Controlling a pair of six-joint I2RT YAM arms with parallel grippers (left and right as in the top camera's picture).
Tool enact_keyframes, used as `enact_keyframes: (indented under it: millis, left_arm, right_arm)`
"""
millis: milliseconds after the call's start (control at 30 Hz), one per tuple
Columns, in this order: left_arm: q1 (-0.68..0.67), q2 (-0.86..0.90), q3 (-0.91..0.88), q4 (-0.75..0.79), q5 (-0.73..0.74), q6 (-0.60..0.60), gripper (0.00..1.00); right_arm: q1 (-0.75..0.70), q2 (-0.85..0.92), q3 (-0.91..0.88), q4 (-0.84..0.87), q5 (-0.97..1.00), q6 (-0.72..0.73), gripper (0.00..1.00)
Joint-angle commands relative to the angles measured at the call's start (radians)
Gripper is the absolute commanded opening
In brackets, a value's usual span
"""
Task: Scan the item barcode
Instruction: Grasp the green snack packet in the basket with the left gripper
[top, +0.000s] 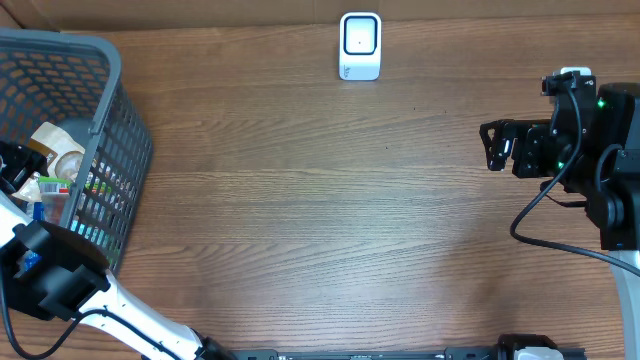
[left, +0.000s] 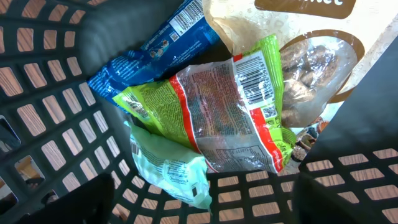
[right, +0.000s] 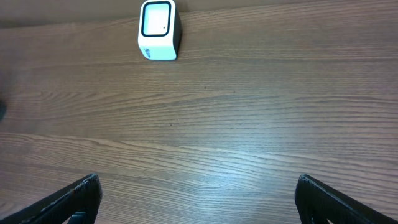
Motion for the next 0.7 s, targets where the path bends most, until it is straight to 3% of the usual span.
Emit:
enact_keyframes:
  millis: [0,200,400,533,667]
  left_arm:
    - [-0.020,-0.005,-0.003,0.002,-0.007,-0.014,0.77]
    - [-0.063,-0.073,-0.003,-0.014,-0.080,-0.059,0.72]
    - [-0.072,-0.265,-0.060,0.008,-0.081,-0.064,0.70]
    - [-0.072,-0.491,-0.454,0.280,-0.082,-0.066,0.73]
    - [-0.069,-0.576,-0.740,0.539,-0.076,-0.051,0.81]
  right_arm:
    - [0.000,0.018,0.027,0.006,-0.002,0.003,1.00]
    - [0.000,0.050,0.027,0.003,-0.007,0.003,1.00]
    - [0.000,0.055,0.027,0.003,-0.021,0.003,1.00]
    - [0.000,0.055,0.027,0.000,-0.020,0.003,1.00]
    - [0.000,0.055,0.027,0.004,-0.021,0.003,1.00]
